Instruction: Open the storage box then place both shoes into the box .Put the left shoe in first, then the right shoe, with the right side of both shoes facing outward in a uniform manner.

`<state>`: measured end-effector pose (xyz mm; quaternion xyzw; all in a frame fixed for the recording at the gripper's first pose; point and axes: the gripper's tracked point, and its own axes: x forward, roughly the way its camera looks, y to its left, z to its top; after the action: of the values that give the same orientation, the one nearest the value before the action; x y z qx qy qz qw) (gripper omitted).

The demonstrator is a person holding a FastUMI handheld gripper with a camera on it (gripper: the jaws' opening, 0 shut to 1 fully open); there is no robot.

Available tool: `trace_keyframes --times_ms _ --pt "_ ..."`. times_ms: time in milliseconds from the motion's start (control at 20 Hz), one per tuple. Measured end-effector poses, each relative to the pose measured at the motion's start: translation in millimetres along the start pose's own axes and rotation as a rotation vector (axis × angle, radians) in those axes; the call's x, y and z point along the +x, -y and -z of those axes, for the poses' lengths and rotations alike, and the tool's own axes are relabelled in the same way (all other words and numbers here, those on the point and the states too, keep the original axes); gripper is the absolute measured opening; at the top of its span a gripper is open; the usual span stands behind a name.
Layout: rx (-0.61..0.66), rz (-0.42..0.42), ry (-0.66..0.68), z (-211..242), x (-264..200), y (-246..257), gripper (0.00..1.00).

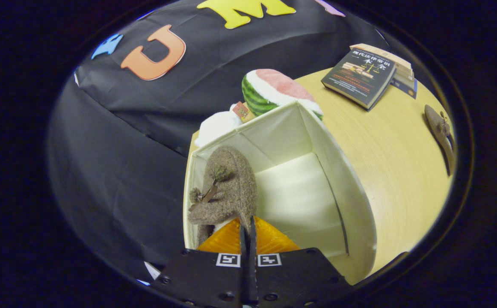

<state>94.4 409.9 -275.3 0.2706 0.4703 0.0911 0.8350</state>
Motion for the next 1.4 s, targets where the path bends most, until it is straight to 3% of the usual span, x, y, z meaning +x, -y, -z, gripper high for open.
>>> trace_keyframes --times_ms 150,200,450,550,600,850,1000,1400 --pt "-0.038 0.022 -0.009 3 10 3 0.01" --pt "-0.054 0.036 -0.018 2 12 5 0.07" --pt "-0.088 0.042 -0.054 16 32 8 0.07" --pt "-0.112 0.023 -0.054 14 27 3 0.33" --pt "-0.126 0.015 -0.047 11 25 0 0.35" --pt "-0.229 -0.001 0.047 -10 -10 -4 0.77" --pt "-0.292 -0.003 0.121 -28 -46 2 0.92" --pt "-0.391 0.016 0.326 -87 -175 65 0.95"
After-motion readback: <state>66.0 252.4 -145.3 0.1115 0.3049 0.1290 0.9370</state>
